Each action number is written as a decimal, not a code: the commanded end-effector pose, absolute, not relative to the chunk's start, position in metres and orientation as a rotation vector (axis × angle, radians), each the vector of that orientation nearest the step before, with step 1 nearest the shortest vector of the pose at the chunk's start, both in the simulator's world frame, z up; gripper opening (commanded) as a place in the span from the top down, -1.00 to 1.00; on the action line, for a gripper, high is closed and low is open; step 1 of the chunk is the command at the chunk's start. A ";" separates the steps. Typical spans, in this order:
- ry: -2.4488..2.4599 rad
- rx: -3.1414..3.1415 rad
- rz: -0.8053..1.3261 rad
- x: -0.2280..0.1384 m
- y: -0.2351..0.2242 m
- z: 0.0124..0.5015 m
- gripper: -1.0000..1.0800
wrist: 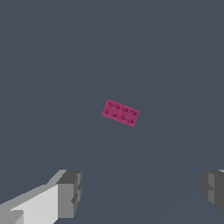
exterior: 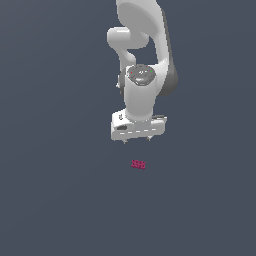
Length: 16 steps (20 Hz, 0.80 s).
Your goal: Pick up the object and move it to a goal position.
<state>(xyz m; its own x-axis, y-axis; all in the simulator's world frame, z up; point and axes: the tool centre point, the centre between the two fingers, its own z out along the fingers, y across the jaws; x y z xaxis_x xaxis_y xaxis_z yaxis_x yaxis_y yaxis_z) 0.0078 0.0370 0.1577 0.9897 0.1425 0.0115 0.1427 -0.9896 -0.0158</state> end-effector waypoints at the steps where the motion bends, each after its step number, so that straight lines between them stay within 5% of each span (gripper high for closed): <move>1: -0.270 -3.115 -0.015 0.009 0.037 0.155 -0.92; 16: -0.832 -3.030 -0.002 0.024 0.041 0.127 -0.92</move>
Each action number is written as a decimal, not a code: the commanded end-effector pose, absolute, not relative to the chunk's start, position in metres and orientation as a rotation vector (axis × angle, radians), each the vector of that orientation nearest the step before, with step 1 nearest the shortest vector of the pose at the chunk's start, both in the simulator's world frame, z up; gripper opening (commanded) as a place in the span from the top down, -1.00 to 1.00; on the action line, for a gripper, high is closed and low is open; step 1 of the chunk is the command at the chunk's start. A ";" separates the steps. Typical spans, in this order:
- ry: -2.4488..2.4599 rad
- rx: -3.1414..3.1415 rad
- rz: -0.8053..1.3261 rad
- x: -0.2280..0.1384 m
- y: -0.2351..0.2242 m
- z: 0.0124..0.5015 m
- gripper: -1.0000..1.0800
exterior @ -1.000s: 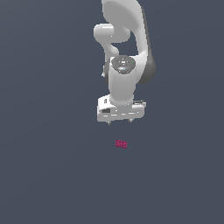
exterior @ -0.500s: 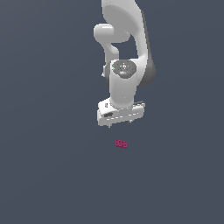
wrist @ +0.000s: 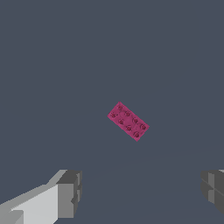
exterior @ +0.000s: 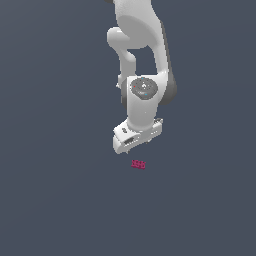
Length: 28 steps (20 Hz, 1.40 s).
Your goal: Pick up the object and move it to a goal position.
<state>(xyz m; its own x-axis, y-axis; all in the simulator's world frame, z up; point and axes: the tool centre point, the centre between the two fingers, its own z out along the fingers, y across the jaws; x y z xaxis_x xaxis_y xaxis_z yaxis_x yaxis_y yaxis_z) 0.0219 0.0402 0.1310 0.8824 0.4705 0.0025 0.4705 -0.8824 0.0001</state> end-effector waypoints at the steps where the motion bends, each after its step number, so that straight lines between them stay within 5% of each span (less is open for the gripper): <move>1: -0.877 -3.018 -0.001 0.025 0.041 0.125 -0.92; 28: -1.890 -2.511 0.003 0.050 0.049 0.068 -0.92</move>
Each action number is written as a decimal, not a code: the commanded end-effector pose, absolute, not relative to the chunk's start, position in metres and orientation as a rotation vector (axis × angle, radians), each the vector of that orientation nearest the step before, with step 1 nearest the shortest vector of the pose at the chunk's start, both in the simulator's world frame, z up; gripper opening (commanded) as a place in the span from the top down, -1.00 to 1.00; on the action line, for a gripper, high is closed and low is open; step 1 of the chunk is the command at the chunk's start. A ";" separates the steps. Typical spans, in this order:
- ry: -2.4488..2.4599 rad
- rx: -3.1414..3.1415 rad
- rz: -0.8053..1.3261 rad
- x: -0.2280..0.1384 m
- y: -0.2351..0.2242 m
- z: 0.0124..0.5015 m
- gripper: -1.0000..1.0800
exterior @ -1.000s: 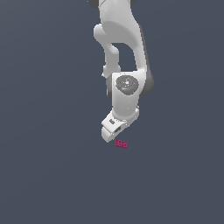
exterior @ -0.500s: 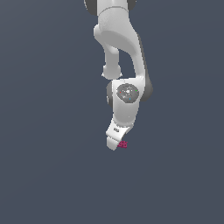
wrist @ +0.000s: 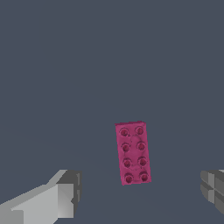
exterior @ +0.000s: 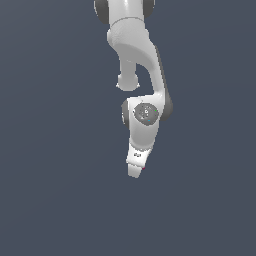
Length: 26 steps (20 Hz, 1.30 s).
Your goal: Pick up the object and move it to a goal position.
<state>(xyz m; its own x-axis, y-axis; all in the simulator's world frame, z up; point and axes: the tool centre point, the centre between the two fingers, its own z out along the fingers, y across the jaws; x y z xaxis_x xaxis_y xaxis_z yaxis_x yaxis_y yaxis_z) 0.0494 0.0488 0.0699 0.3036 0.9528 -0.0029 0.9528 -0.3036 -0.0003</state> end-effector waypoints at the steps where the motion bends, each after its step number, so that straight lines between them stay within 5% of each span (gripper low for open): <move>1: 1.906 2.496 -0.002 0.051 0.049 0.067 -0.92; 26: 1.981 2.438 0.000 0.052 0.050 0.012 -0.92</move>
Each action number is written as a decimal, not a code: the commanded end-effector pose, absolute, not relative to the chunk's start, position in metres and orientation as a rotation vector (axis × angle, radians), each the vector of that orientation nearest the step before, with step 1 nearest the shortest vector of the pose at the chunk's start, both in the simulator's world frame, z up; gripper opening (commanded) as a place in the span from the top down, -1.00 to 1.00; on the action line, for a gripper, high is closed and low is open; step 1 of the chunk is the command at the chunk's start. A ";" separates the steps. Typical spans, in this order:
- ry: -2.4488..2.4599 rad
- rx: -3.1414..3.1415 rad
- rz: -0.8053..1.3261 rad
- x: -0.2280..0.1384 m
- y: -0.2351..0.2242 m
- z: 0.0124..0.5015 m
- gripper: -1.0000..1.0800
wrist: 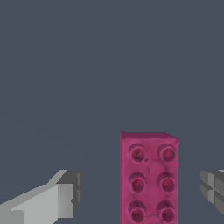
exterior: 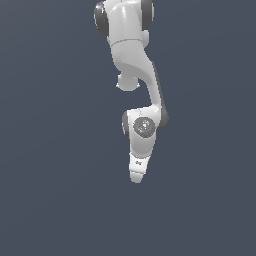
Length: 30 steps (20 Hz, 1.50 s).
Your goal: Pick up the object and move it to a goal position.
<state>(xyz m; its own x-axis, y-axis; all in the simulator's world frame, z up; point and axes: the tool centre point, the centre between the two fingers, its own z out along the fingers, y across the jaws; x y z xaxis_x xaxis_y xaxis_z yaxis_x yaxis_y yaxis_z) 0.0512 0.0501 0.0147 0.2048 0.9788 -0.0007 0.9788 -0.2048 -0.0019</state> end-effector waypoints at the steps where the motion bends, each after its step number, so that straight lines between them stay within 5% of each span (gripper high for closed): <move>1: -1.981 -2.438 0.000 0.052 0.050 0.012 -0.92; 2: -1.981 -2.438 0.000 0.053 0.050 0.012 -0.92; 3: -1.981 -2.438 0.000 0.053 0.050 0.012 1.00; 19: -1.980 -2.439 0.001 0.051 0.050 0.022 1.00; 30: -1.982 -2.439 0.002 0.042 0.049 0.096 1.00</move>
<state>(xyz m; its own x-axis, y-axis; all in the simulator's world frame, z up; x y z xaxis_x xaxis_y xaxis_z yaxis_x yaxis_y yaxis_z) 0.0430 0.0491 0.0814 0.2043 0.9789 -0.0016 0.9789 -0.2043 -0.0017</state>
